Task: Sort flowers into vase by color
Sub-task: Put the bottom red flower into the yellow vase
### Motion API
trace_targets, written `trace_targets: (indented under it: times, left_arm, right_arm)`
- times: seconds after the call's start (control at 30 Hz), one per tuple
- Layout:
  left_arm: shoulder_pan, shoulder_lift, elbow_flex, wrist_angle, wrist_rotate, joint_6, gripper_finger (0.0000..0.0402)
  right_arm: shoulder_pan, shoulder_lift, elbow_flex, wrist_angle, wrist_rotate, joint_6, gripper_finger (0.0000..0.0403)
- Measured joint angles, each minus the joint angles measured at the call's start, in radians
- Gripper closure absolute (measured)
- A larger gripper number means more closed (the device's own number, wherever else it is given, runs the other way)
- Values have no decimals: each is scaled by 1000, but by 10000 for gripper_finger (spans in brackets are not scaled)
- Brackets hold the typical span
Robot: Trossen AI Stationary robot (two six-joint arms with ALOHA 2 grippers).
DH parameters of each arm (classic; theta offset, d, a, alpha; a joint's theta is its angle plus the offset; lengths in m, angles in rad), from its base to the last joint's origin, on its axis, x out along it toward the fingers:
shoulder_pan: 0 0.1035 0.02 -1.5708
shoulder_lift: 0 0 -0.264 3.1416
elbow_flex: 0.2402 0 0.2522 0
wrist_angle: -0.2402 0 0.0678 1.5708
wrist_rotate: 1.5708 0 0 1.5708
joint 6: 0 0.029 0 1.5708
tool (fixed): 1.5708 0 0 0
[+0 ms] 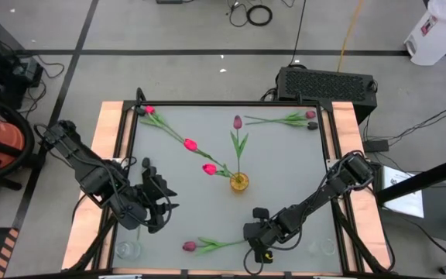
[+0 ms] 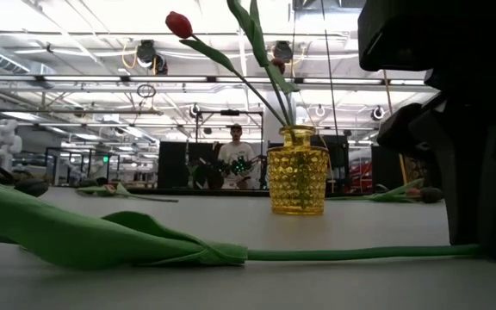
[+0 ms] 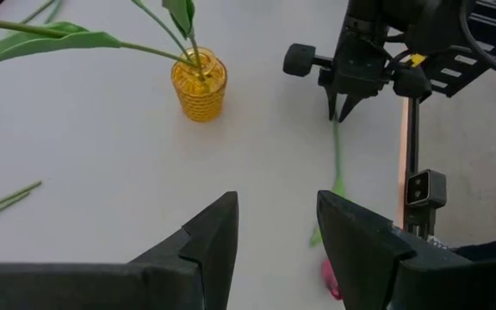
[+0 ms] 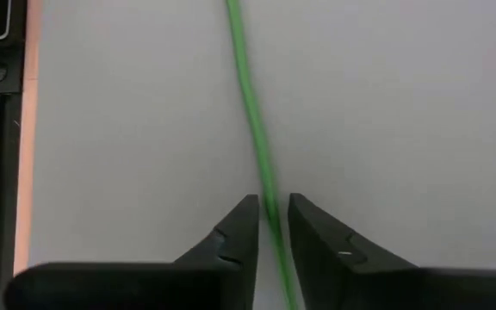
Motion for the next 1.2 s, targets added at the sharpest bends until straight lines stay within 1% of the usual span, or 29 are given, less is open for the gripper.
trace_targets:
  times: [0.27,0.43,0.8,0.97,1.2]
  left_arm:
    - [0,0,0,0,0,0,235]
    - [0,0,0,0,0,0,235]
    - [0,0,0,-2,0,0,235]
    - [0,0,0,-4,-1,0,235]
    - [0,0,0,-3,-7,0,235]
  right_arm:
    - [-1,2,0,0,-15,18,366]
    - [-1,3,0,0,-50,24,398]
    - [-1,-3,-2,-2,-65,28,402]
    - [3,-34,-7,-24,-57,18,402]
    - [2,-89,-6,-12,-25,-1,403]
